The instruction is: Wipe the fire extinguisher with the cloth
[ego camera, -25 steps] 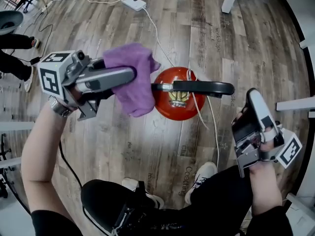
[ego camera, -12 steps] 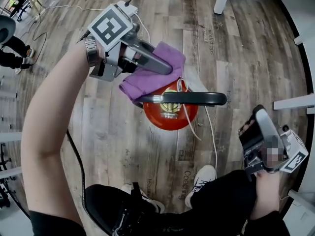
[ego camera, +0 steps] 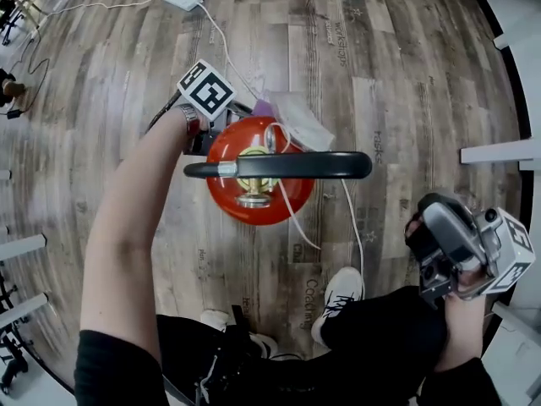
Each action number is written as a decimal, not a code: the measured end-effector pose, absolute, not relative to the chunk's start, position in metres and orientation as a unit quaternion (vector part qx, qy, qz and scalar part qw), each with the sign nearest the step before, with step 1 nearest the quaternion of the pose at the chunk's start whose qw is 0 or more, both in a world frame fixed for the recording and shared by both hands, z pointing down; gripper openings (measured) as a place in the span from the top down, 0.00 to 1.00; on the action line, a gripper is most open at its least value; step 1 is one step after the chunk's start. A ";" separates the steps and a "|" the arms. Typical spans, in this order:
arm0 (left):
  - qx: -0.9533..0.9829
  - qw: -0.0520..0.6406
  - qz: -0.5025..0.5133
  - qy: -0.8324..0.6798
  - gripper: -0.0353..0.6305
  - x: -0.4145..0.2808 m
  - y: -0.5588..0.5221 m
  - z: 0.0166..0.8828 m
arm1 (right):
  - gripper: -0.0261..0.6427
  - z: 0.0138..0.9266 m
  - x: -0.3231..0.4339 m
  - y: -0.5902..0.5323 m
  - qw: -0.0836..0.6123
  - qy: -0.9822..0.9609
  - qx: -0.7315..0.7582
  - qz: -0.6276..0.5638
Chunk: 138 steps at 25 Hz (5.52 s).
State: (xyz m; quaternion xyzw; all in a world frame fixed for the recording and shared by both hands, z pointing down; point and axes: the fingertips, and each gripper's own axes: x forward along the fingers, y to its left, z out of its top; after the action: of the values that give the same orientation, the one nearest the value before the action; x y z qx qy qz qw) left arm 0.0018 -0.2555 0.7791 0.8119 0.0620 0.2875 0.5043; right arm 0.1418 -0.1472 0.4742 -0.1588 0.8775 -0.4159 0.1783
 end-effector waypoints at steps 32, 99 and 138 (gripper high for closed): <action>0.933 0.350 -0.072 -0.050 0.84 -0.095 -0.232 0.624 | 0.96 0.485 0.135 -0.141 0.119 0.885 -0.270 -0.360; 0.764 0.482 -0.273 -0.329 0.83 -0.087 -0.136 0.642 | 0.96 0.518 0.122 -0.159 0.139 0.827 -0.282 -0.465; 0.902 0.357 -0.103 -0.221 0.84 -0.096 -0.159 0.597 | 0.96 0.527 0.129 -0.170 0.158 0.814 -0.282 -0.483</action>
State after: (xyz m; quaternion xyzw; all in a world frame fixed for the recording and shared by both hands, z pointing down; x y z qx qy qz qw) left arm -0.0956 -0.1587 0.5966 0.9018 -0.2208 -0.1030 0.3570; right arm 0.1287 -0.1697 0.5275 -0.2815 0.8137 -0.4835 0.1577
